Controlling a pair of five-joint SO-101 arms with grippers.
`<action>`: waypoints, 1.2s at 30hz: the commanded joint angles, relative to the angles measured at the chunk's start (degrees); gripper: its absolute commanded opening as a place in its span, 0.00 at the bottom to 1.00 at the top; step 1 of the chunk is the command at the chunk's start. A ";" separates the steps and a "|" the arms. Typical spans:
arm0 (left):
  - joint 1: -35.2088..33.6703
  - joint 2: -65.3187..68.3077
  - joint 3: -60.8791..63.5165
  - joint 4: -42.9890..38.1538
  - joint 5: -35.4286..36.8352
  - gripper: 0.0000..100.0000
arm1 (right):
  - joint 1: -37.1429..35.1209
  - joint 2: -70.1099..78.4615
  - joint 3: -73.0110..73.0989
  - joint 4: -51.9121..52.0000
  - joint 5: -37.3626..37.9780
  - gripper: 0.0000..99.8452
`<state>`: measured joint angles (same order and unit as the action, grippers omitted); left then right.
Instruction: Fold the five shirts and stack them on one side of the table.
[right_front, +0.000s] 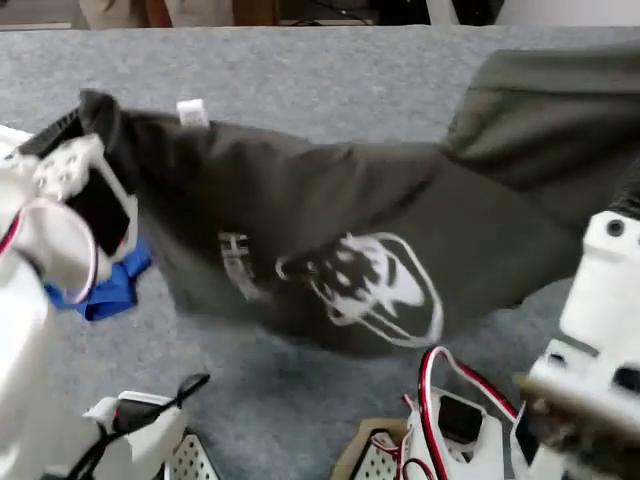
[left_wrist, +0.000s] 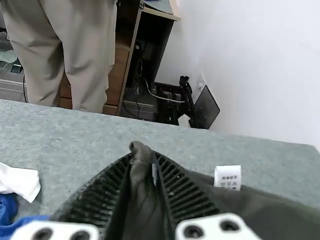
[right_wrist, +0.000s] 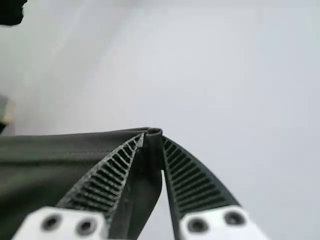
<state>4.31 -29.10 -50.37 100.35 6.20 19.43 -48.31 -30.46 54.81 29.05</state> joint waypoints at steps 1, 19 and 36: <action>-0.70 -3.74 2.11 0.35 -0.44 0.02 | 0.31 1.71 -1.45 -8.44 4.04 0.01; -0.79 -6.11 -2.20 0.35 -0.35 0.02 | 0.40 2.51 -6.29 -16.88 7.74 0.01; -1.05 -17.45 32.97 -7.21 -0.53 0.02 | 0.13 -2.42 14.11 6.77 7.82 0.01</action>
<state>3.87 -46.51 -25.58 98.77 6.11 19.43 -50.95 -22.64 61.41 36.53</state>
